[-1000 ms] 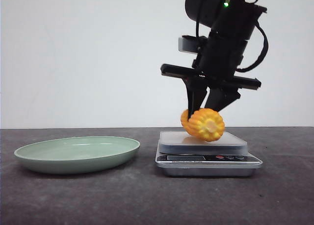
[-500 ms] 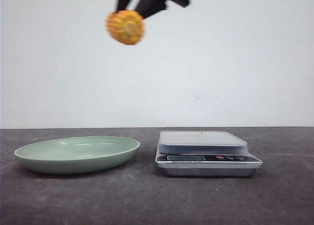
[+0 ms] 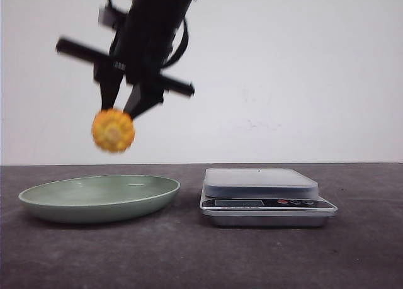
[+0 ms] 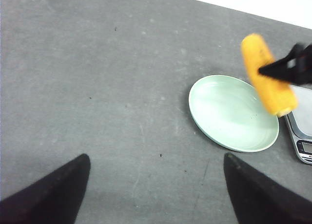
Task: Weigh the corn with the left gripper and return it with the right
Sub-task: 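Lift the corn with the right gripper and carry it over the plate, then open the right gripper to drop the corn onto the plate, withdraw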
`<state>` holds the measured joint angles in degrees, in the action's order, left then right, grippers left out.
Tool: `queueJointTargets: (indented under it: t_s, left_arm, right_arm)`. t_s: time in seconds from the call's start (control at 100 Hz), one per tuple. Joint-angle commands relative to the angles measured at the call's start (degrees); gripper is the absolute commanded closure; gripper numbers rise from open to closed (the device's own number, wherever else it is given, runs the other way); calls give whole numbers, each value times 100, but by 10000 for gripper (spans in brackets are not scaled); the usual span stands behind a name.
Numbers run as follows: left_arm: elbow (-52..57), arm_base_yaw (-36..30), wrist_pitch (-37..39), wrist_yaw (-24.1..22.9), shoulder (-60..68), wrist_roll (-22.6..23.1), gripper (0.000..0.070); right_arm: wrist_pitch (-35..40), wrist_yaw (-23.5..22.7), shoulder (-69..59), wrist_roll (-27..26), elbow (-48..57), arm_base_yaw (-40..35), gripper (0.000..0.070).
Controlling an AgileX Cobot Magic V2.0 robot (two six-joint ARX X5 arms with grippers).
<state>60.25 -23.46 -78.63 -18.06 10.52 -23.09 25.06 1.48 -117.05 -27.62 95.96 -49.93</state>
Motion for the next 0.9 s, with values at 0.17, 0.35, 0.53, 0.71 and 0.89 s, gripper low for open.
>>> queueJointTargets:
  t_s: [0.17,0.35,0.53,0.71,0.89]
  left_arm:
    - [74,-7,11,-7,31,9,185]
    - [74,-7,-26,-7,31,9,185]
    - [74,-7,-92,-7,31,11,185]
    - [74,-7,-157,-7,31,11,185]
    - [74,-7,-155,-7,31,13,185]
  right_arm:
    - [-197,79,-468,-444,160,-166,611]
    - [-243,260,-511,-597,160,-168,355]
    - [-234,505,-511,-627,160,-177,316]
    - [-87,455,-496,-603,160,-70,273]
    - [391,455,-179,-179,164,177,272]
